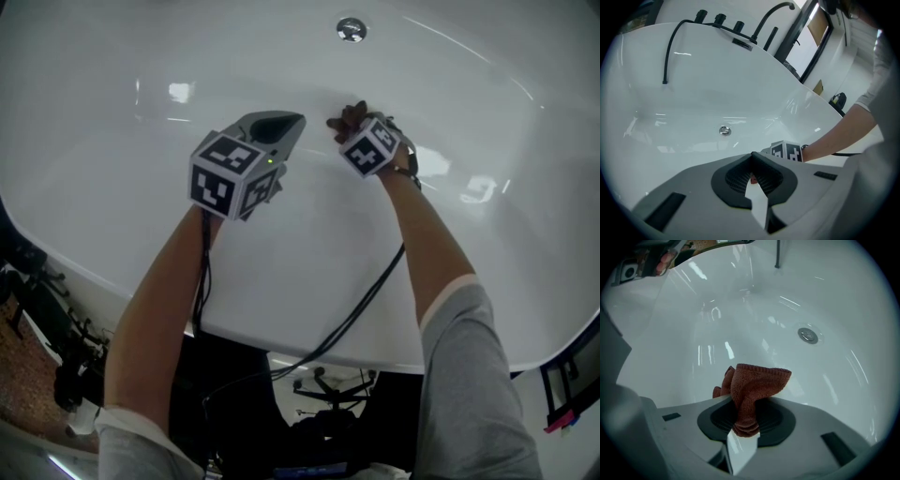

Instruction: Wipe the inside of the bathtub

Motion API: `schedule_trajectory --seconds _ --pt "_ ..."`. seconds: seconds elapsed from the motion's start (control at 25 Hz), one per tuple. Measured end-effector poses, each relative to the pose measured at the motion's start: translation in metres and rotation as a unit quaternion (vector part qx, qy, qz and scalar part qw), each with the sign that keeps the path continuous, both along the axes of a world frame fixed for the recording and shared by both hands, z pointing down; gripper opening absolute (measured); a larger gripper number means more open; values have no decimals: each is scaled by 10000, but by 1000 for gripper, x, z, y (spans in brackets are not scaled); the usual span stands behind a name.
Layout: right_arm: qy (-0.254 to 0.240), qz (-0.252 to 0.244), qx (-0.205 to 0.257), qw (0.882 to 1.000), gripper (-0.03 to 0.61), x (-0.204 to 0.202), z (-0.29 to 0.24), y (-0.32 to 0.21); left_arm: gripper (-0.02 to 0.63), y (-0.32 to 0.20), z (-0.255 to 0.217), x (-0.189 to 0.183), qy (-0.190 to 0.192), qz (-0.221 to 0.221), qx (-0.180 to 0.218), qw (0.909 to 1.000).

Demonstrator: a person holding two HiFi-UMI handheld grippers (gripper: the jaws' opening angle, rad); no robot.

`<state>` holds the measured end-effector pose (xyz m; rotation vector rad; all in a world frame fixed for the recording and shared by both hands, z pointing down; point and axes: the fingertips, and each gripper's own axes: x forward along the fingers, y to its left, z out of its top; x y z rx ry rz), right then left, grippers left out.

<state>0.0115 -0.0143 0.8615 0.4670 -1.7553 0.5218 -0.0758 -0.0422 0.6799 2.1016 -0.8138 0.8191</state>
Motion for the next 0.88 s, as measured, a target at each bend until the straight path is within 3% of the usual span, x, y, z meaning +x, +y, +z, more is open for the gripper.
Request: schedule_trajectory --seconds 0.28,0.44,0.6,0.88 --pt "-87 -337 -251 9991 103 -13 0 33 8 0 -4 4 48 37 -15 10000" --pt "-63 -525 -516 9973 103 -1 1 51 6 2 -6 11 46 113 -31 9999" --pt "61 -361 -810 9960 103 28 1 70 8 1 -8 14 57 184 -16 9998" --pt "482 431 -1261 9899 104 77 8 89 8 4 -12 18 150 173 -82 9997"
